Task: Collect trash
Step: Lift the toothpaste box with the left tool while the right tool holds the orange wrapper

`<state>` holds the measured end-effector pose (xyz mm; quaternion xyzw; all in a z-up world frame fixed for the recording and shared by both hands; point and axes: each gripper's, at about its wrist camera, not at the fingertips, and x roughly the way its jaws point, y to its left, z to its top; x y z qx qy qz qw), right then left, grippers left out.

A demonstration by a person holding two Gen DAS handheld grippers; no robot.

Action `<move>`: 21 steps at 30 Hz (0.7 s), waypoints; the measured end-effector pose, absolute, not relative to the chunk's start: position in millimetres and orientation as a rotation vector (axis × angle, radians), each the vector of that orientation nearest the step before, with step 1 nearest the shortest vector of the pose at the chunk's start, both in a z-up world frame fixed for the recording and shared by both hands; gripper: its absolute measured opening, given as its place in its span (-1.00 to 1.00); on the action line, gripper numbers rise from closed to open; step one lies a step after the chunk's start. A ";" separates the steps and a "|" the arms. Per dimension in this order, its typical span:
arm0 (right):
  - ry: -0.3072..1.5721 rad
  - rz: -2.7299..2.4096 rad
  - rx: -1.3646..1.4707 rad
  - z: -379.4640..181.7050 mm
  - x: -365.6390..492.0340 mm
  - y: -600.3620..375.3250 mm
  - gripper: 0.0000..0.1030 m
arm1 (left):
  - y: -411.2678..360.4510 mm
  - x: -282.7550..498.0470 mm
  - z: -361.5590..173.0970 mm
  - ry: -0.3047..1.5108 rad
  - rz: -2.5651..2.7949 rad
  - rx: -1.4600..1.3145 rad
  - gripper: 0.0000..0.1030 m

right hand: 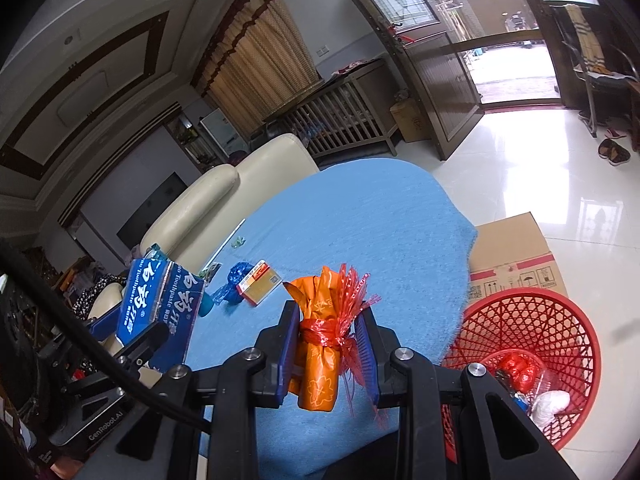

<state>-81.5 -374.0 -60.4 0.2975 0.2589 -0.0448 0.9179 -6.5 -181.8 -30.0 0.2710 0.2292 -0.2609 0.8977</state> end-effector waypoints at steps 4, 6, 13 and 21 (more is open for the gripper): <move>0.528 -0.104 0.621 -61.1 -85.6 -379.2 -0.41 | -188.6 -11.6 -30.4 0.472 -0.552 0.572 0.14; 0.526 -0.108 0.625 -61.7 -87.9 -381.2 -0.41 | -190.8 -12.9 -30.4 0.470 -0.555 0.579 0.14; 0.519 -0.122 0.642 -61.4 -93.8 -389.9 -0.41 | -200.1 -19.0 -31.3 0.465 -0.570 0.599 0.14; 0.511 -0.134 0.662 -62.0 -101.1 -399.0 -0.41 | -208.7 -23.0 -31.4 0.460 -0.586 0.622 0.14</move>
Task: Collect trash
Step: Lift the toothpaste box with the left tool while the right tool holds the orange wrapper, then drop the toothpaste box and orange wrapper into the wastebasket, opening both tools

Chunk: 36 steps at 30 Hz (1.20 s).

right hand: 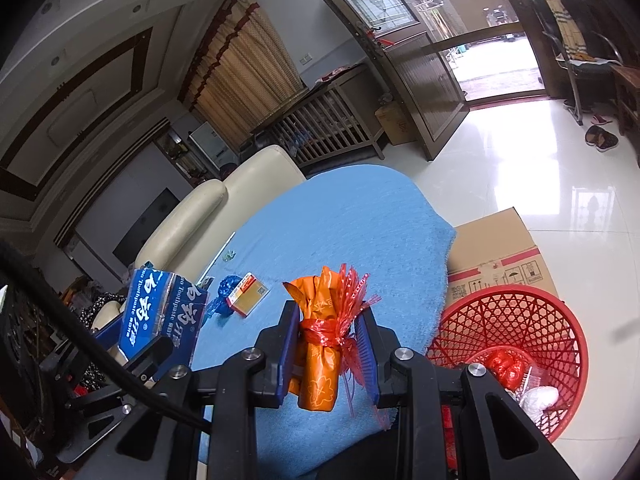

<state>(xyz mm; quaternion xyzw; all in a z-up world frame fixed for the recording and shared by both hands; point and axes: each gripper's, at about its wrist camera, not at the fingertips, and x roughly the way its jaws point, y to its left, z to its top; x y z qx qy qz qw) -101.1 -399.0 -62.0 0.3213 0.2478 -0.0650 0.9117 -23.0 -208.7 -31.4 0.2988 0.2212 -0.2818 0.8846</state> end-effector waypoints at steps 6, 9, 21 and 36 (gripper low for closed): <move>0.504 -0.147 0.680 -64.4 -106.6 -408.8 -0.41 | -218.7 -28.1 -32.1 0.456 -0.598 0.643 0.14; 0.501 -0.159 0.688 -65.6 -110.4 -414.4 -0.41 | -224.5 -30.6 -33.2 0.453 -0.608 0.659 0.14; 0.467 -0.256 0.753 -71.3 -140.5 -456.8 -0.41 | -264.2 -39.5 -39.9 0.536 -0.751 0.676 0.14; 0.448 -0.356 0.861 -95.6 -176.6 -511.7 -0.41 | -325.7 -64.5 -63.8 0.602 -0.889 0.765 0.15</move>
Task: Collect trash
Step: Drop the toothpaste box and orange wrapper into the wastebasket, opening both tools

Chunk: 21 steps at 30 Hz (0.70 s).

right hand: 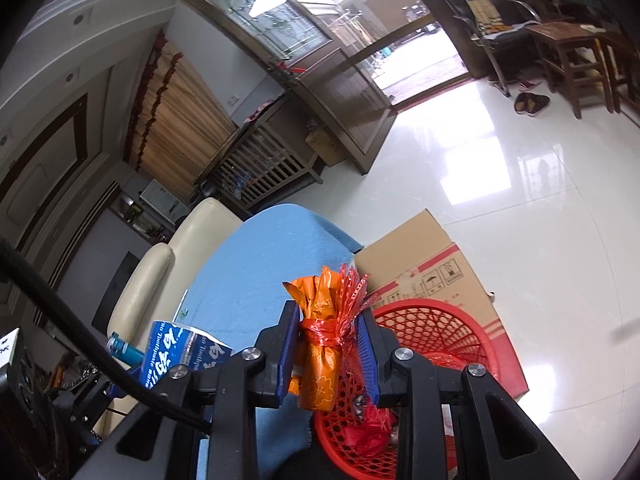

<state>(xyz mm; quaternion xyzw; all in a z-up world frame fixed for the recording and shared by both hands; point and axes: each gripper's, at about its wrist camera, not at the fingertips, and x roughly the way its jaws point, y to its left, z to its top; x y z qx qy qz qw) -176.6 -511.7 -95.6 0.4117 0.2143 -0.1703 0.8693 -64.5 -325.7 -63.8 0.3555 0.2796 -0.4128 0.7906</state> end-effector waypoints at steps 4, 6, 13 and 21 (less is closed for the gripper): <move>0.461 -0.367 0.893 -104.5 -180.6 -522.0 -0.40 | -338.2 -67.7 -71.3 0.634 -0.927 0.776 0.16; 0.472 -0.374 0.908 -109.0 -181.4 -525.7 -0.37 | -342.7 -68.1 -73.9 0.645 -0.939 0.783 0.18; 0.487 -0.379 0.939 -119.5 -182.4 -531.0 -0.36 | -340.0 -67.8 -77.1 0.637 -0.920 0.808 0.18; 0.493 -0.386 0.931 -118.0 -180.0 -527.1 -0.36 | -325.7 -65.8 -63.1 0.557 -0.838 0.814 0.18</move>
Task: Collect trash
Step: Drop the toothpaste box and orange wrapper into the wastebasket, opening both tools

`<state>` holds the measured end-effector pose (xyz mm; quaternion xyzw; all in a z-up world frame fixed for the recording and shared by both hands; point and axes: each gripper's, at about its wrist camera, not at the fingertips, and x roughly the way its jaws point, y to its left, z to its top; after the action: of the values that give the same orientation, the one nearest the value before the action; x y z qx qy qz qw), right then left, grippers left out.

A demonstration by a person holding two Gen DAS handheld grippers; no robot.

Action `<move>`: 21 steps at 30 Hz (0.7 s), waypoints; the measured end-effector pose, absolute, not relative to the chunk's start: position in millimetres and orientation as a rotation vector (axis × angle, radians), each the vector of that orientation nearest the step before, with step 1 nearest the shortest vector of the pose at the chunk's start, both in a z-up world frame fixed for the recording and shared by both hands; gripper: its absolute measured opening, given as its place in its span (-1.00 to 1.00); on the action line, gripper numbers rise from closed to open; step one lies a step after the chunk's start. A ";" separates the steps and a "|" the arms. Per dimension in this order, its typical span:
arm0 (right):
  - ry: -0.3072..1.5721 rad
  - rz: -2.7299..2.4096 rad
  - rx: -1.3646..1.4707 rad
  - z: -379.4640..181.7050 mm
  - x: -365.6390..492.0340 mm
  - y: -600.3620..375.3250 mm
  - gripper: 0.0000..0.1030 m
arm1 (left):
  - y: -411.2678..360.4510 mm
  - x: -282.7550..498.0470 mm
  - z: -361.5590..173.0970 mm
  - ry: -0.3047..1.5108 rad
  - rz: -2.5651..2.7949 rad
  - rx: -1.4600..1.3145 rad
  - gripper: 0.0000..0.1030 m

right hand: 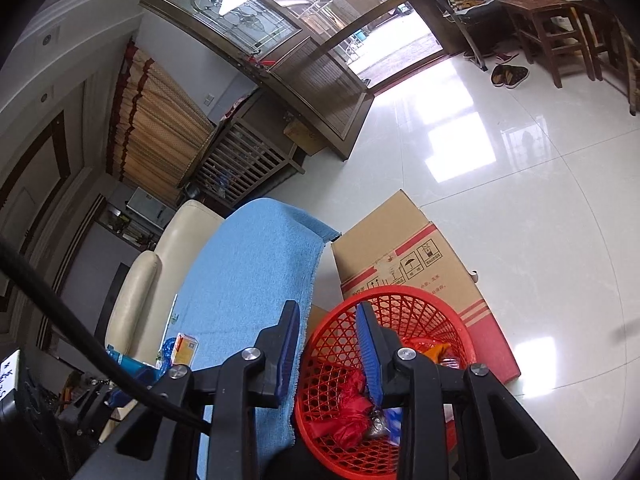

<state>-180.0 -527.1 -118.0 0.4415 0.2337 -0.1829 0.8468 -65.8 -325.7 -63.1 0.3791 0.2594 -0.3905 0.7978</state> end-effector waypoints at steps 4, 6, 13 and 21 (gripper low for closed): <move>0.502 -0.382 0.917 -113.9 -174.2 -520.6 -0.36 | -315.1 -69.9 -56.2 0.507 -0.812 0.814 0.18; 0.507 -0.378 0.910 -112.6 -170.8 -517.3 -0.36 | -311.8 -71.4 -54.9 0.492 -0.805 0.813 0.18; 0.521 -0.368 0.882 -107.7 -159.6 -506.4 -0.36 | -295.8 -71.3 -48.0 0.458 -0.787 0.796 0.18; 0.543 -0.349 0.850 -102.4 -147.2 -490.5 -0.36 | -283.5 -63.0 -45.1 0.461 -0.768 0.757 0.18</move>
<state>-147.2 -490.5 -102.4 0.4053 0.2588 -0.1663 0.8609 -63.0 -283.5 -45.1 0.3572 0.2175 -0.3624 0.8329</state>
